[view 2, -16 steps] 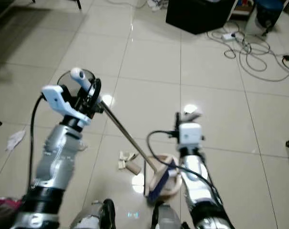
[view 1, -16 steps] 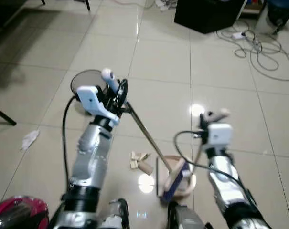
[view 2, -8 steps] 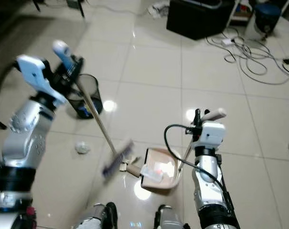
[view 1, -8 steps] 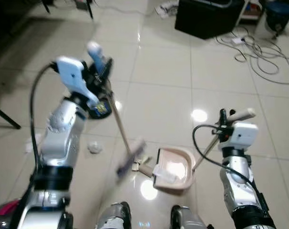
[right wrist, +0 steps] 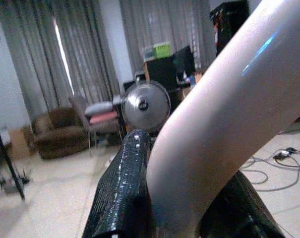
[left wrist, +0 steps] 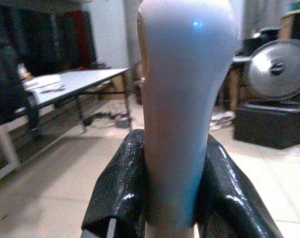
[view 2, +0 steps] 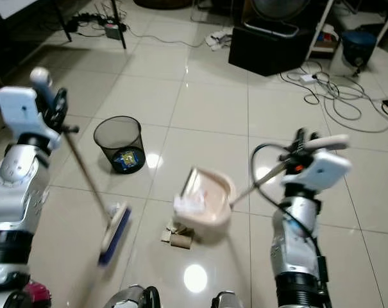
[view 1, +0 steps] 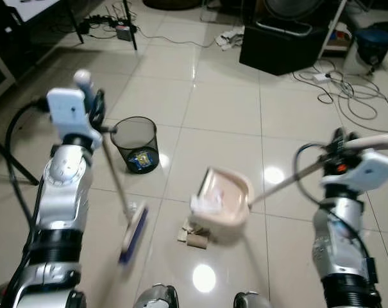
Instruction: Sweep floor
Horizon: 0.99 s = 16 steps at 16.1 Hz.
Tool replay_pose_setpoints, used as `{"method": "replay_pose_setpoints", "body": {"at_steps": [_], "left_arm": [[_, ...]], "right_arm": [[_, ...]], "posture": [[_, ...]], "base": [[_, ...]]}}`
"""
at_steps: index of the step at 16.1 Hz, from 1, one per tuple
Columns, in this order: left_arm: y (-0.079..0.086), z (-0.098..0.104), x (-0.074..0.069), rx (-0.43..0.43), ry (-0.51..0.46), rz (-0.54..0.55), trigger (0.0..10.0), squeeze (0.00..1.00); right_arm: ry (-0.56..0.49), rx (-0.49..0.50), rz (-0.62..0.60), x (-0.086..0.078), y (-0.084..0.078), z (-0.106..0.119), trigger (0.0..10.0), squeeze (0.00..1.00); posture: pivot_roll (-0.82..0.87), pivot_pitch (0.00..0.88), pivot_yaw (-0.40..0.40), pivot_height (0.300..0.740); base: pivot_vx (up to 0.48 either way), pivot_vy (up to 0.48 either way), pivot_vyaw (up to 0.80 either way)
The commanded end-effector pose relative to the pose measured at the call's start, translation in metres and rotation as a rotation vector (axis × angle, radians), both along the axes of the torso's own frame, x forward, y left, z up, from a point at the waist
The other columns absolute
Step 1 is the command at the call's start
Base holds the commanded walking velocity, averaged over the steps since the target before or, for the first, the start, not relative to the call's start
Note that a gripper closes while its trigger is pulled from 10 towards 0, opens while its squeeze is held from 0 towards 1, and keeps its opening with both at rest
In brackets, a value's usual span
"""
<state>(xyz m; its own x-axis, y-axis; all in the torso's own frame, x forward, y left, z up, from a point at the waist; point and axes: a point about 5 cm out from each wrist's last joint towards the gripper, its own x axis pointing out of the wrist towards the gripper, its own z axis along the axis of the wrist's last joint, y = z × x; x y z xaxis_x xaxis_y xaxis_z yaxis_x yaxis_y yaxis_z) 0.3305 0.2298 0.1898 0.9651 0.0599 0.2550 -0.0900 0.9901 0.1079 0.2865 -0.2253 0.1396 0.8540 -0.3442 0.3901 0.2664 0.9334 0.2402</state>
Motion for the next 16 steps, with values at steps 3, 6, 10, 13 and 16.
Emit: {"method": "replay_pose_setpoints", "body": {"at_steps": [3, 6, 10, 13, 16], "left_arm": [[0.013, 0.003, -0.011, 0.046, -0.023, 0.085, 10.0, 0.00], [-0.005, -0.012, -0.020, 0.046, 0.023, 0.033, 10.0, 0.00], [-0.029, -0.025, -0.030, 0.020, 0.042, -0.036, 10.0, 0.00], [-0.033, -0.030, -0.035, -0.002, 0.059, -0.021, 10.0, 0.00], [-0.032, -0.032, -0.038, 0.001, 0.064, -0.006, 10.0, 0.00]], "right_arm": [[-0.123, 0.085, -0.010, 0.003, -0.010, 0.038, 10.0, 0.00], [-0.188, 0.197, 0.004, 0.007, -0.014, 0.062, 10.0, 0.00], [-0.192, 0.174, 0.093, 0.016, -0.004, 0.098, 10.0, 0.00], [-0.248, 0.290, 0.140, 0.019, -0.001, 0.118, 10.0, 0.00], [-0.251, 0.347, 0.158, 0.020, -0.003, 0.121, 10.0, 0.00]], "posture": [[-0.02, 0.011, 0.059, 0.740], [-0.03, 0.010, 0.061, 0.740], [-0.04, 0.004, 0.076, 0.740], [-0.04, 0.000, 0.072, 0.740], [-0.03, 0.000, 0.068, 0.740]], "base": [[0.000, 0.000, 0.00], [0.000, 0.000, 0.00], [0.000, 0.000, 0.00], [0.202, 0.000, 0.00], [0.331, 0.000, 0.00]]}}
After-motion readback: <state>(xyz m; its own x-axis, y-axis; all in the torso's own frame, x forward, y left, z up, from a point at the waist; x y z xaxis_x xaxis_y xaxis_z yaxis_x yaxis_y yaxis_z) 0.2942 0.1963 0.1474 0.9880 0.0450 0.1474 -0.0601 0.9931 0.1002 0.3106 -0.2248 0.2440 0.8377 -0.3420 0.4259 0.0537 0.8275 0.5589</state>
